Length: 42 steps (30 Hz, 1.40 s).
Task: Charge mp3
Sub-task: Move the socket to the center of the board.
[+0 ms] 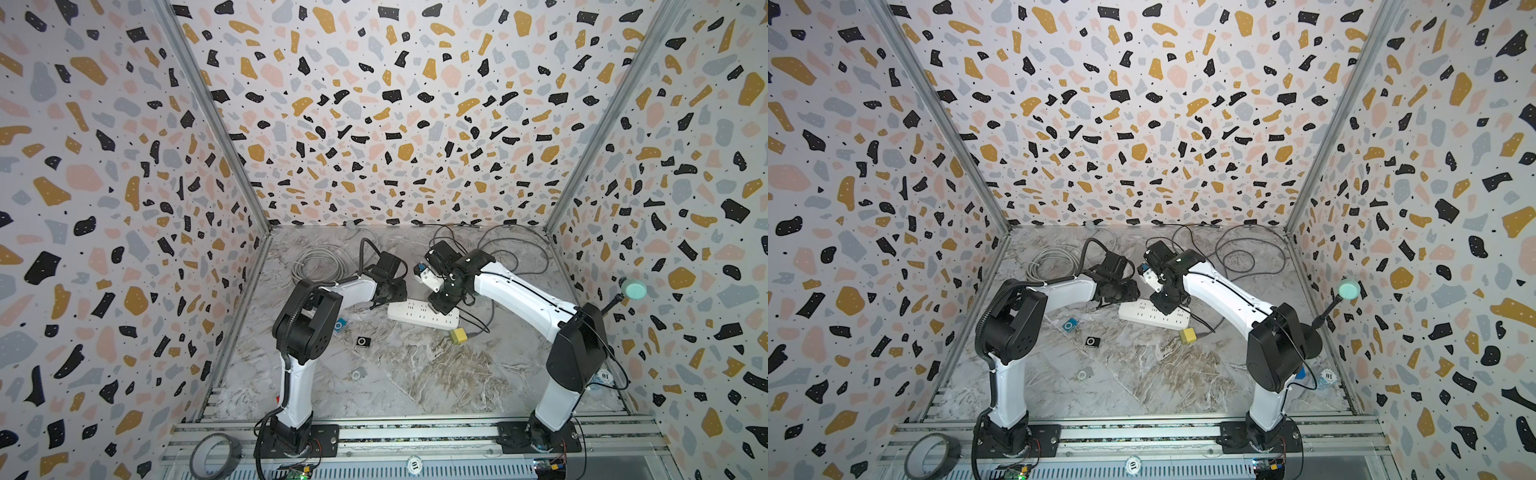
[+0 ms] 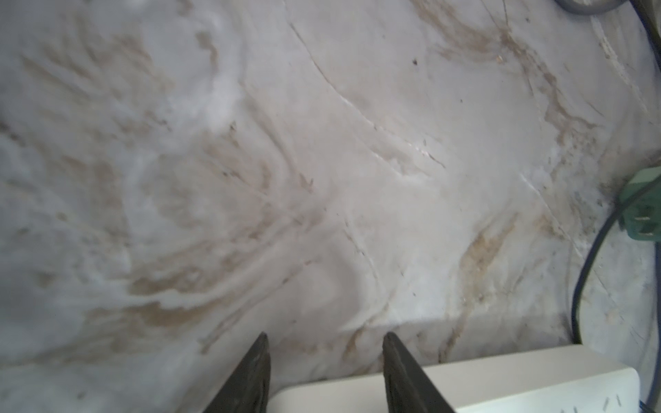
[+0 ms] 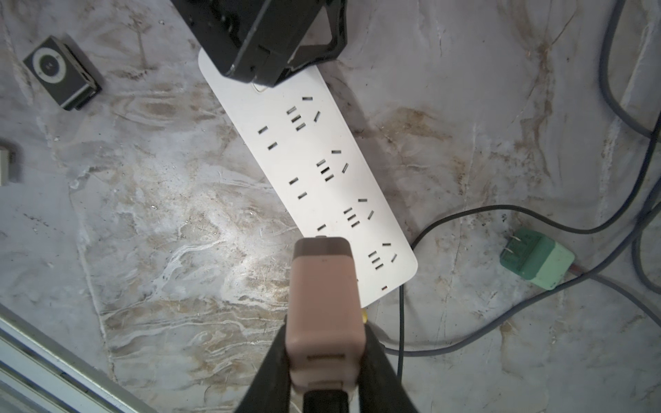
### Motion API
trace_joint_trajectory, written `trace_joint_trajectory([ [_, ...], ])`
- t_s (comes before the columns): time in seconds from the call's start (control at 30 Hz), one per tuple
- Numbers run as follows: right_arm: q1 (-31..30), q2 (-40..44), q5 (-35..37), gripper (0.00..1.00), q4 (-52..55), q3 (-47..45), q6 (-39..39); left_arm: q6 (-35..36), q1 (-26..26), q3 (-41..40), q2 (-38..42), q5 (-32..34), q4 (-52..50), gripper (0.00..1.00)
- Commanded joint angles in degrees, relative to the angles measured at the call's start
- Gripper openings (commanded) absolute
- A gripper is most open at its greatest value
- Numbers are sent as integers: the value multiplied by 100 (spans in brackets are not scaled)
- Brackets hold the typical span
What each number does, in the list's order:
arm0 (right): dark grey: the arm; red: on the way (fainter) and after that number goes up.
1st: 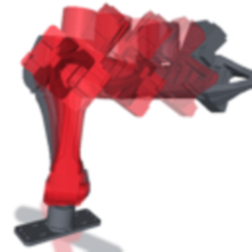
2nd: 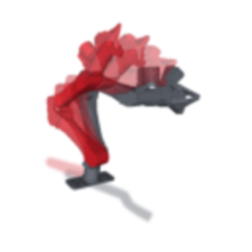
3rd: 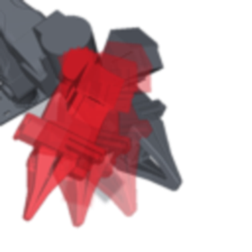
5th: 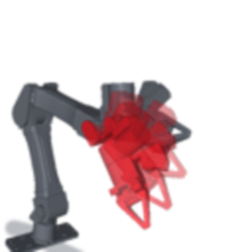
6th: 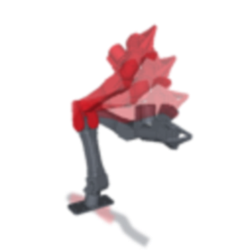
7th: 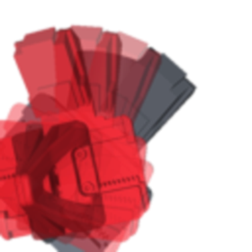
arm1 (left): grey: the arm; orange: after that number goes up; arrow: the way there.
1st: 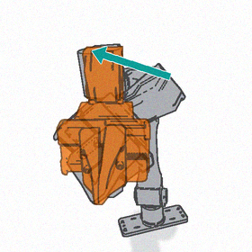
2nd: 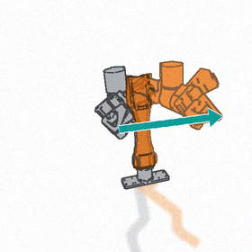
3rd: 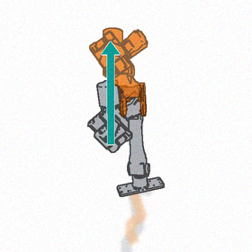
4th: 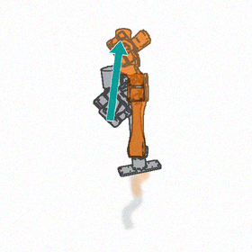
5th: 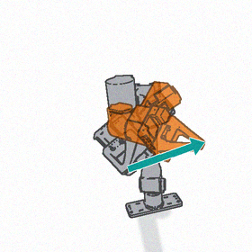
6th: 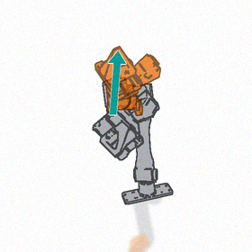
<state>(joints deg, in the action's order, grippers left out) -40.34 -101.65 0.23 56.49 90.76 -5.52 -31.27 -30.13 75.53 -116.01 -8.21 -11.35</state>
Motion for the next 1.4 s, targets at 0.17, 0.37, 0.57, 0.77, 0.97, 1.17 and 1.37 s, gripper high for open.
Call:
trace_joint_trajectory([
  [0.17, -238, -257, -171, 0, 451, 403, -486, -293, 727, -62, 1217, 107, -231, 72],
  [0.37, -487, -777, -238, 0, 429, 967, -805, -242, 1435, -323, 2392, 334, -615, 90],
  [0.57, -611, -1389, -405, 0, 524, 1742, -978, -158, 1736, -614, 3276, 550, -894, 95],
  [0.77, -651, -1725, -276, 0, 695, 2086, -1058, 17, 1774, -657, 3658, 747, -1182, 95],
  [0.97, -623, -1736, -100, 0, 766, 2024, -1047, 200, 1783, -544, 3831, 882, -1437, 95],
  [1.17, -624, -1773, 70, 0, 846, 2024, -1015, 288, 1800, -531, 3875, 922, -1494, 96],
  [1.37, -625, -1882, 170, 0, 810, 2166, -1004, 334, 1800, -549, 3863, 922, -1464, 95],
])
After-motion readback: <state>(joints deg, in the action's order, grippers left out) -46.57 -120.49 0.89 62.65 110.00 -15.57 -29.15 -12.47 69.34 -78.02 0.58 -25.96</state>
